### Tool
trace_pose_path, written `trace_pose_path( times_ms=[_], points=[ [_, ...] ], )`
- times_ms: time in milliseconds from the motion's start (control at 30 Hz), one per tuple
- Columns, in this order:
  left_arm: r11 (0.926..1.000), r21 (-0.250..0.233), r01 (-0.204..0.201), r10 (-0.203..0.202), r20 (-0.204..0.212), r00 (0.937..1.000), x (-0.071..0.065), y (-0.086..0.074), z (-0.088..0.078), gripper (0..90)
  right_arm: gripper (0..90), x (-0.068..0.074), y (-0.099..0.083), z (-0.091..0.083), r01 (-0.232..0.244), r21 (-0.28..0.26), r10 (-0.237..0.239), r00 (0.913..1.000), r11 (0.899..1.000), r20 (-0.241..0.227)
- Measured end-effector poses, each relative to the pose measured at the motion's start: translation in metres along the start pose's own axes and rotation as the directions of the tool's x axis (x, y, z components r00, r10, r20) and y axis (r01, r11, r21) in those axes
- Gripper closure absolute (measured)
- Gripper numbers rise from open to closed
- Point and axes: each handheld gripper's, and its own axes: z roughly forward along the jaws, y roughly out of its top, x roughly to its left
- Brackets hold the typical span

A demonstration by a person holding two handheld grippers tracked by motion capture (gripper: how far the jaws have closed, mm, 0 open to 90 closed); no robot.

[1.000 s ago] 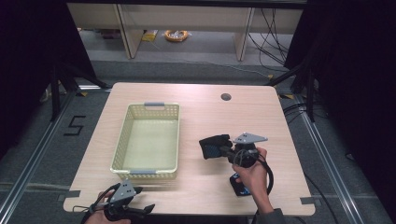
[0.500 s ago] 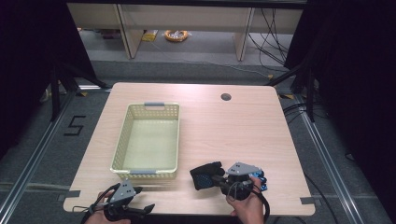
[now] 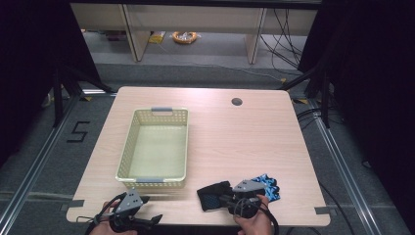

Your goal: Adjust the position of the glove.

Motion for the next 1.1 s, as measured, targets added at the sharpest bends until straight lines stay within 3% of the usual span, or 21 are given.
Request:
trace_pose_path(
  times_ms=[133,167,233,333,400,433,467,500,567,600,633,667,700,733,800,833,867,900,967,1000,1100],
  points=[
    [1.0000,0.002,-0.002,0.002,-0.003,1.0000,0.000,0.000,0.000,23.3,78.4,0.001,0.000,0.002,0.003,0.014,-0.003,1.0000,1.000,0.003],
    [1.0000,0.000,0.001,-0.001,-0.003,1.0000,0.000,0.000,0.000,23.3,77.2,0.002,-0.001,0.002,-0.005,0.002,0.005,1.0000,1.000,0.002],
    [1.0000,0.002,-0.002,0.002,-0.001,1.0000,0.000,0.000,0.000,23.3,65.2,0.002,0.001,-0.001,0.015,-0.001,-0.015,0.9999,1.000,-0.002],
    [1.0000,0.000,0.002,-0.002,-0.001,1.0000,0.000,0.000,0.000,23.2,60.9,0.002,0.004,-0.008,0.020,-0.047,-0.020,0.9998,0.999,-0.002],
    [1.0000,0.000,0.000,0.000,0.001,1.0000,0.000,0.000,0.000,23.2,59.3,-0.006,0.009,-0.023,0.054,-0.095,-0.054,0.9986,0.994,0.004],
    [0.9999,-0.012,0.011,-0.011,0.015,0.9998,-0.001,-0.001,0.001,23.2,59.2,-0.011,0.009,-0.031,0.050,-0.114,-0.045,0.9982,0.992,0.040],
    [0.9998,-0.003,-0.020,0.020,0.012,0.9997,0.000,0.000,-0.001,23.2,59.2,-0.015,0.009,-0.036,0.044,-0.134,-0.036,0.9977,0.990,0.056],
    [0.9998,-0.011,-0.015,0.015,0.012,0.9998,0.000,0.000,0.000,23.2,59.2,-0.024,0.009,-0.043,0.061,-0.141,-0.049,0.9952,0.988,0.084],
    [0.9999,-0.014,-0.001,0.002,0.015,0.9999,-0.001,0.000,0.001,23.2,59.8,-0.043,0.004,-0.057,0.028,-0.158,-0.007,0.9914,0.987,0.131],
    [0.9996,-0.003,-0.028,0.028,0.007,0.9996,0.001,0.000,0.001,23.2,59.9,-0.049,0.001,-0.059,0.004,-0.152,0.018,0.9903,0.988,0.138],
    [0.9996,0.004,-0.028,0.028,0.003,0.9996,0.001,0.001,0.000,23.2,60.1,-0.055,-0.001,-0.062,0.002,-0.139,0.020,0.9880,0.990,0.153],
    [0.9995,0.005,-0.030,0.030,0.002,0.9996,0.001,0.001,0.000,23.2,60.1,-0.056,-0.003,-0.062,-0.034,-0.138,0.057,0.9850,0.990,0.163],
    [0.9998,-0.002,-0.022,0.022,0.007,0.9997,0.000,0.001,0.000,23.2,60.1,-0.062,-0.003,-0.063,-0.007,-0.137,0.032,0.9839,0.991,0.176],
    [0.9996,0.001,-0.027,0.027,0.009,0.9996,0.001,0.001,0.000,23.2,60.6,-0.069,-0.005,-0.065,-0.029,-0.128,0.054,0.9797,0.991,0.193],
    [0.9996,0.001,-0.027,0.027,0.006,0.9996,0.001,0.001,0.000,23.2,60.7,-0.072,-0.006,-0.066,-0.036,-0.119,0.059,0.9781,0.992,0.200],
    [0.9999,-0.011,0.006,-0.006,0.016,0.9999,-0.001,0.000,0.001,23.2,60.8,-0.075,-0.007,-0.067,-0.034,-0.122,0.059,0.9768,0.992,0.206],
    [0.9998,-0.011,0.014,-0.014,0.017,0.9998,-0.001,0.000,0.001,23.2,60.8,-0.077,-0.008,-0.069,-0.052,-0.114,0.075,0.9744,0.992,0.212],
    [0.9999,-0.008,0.009,-0.009,0.012,0.9999,-0.001,0.000,0.000,23.2,60.9,-0.080,-0.009,-0.069,-0.044,-0.117,0.069,0.9729,0.992,0.221],
    [0.9999,-0.009,-0.015,0.015,0.012,0.9998,0.000,0.000,0.000,23.2,60.9,-0.080,-0.011,-0.071,-0.100,-0.102,0.122,0.9655,0.990,0.230],
    [0.9998,-0.009,-0.017,0.017,0.012,0.9998,0.000,0.000,0.000,23.2,60.8,-0.085,-0.012,-0.071,-0.056,-0.105,0.080,0.9672,0.993,0.241],
    [0.9998,-0.008,-0.016,0.016,0.012,0.9998,0.000,0.000,0.000,23.2,60.5,-0.090,-0.014,-0.070,-0.067,-0.091,0.088,0.9617,0.994,0.259]
  ],
)
